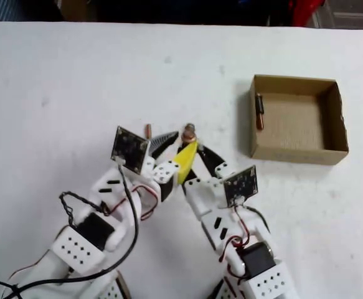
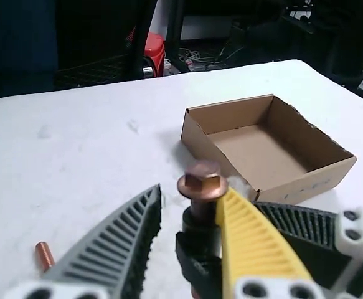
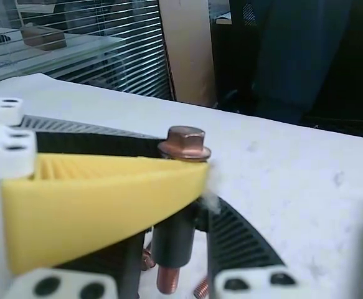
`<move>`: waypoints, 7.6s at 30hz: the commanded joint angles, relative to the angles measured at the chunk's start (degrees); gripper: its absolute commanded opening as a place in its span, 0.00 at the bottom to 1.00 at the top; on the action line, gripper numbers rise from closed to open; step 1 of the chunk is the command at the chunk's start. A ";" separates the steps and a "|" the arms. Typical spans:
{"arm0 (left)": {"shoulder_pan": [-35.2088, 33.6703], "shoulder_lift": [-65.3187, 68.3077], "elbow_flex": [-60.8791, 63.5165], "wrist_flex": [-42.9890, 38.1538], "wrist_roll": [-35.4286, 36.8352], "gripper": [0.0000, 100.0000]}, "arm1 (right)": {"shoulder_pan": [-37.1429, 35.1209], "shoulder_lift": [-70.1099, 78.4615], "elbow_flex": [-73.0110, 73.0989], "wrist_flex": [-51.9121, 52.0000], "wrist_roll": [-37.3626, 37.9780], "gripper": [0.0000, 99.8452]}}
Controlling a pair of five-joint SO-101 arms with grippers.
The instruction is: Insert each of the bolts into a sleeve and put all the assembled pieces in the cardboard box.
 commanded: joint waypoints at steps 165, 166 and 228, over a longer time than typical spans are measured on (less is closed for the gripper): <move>-33.98 -40.22 19.25 62.59 -14.15 0.02 | 36.35 56.57 -54.42 16.92 16.09 0.02; -33.98 -40.22 19.25 62.59 -14.15 0.02 | 36.70 60.26 -56.44 16.75 16.09 0.02; -33.98 -40.22 19.25 62.33 -14.24 0.03 | 34.68 164.44 -192.18 73.19 15.91 0.19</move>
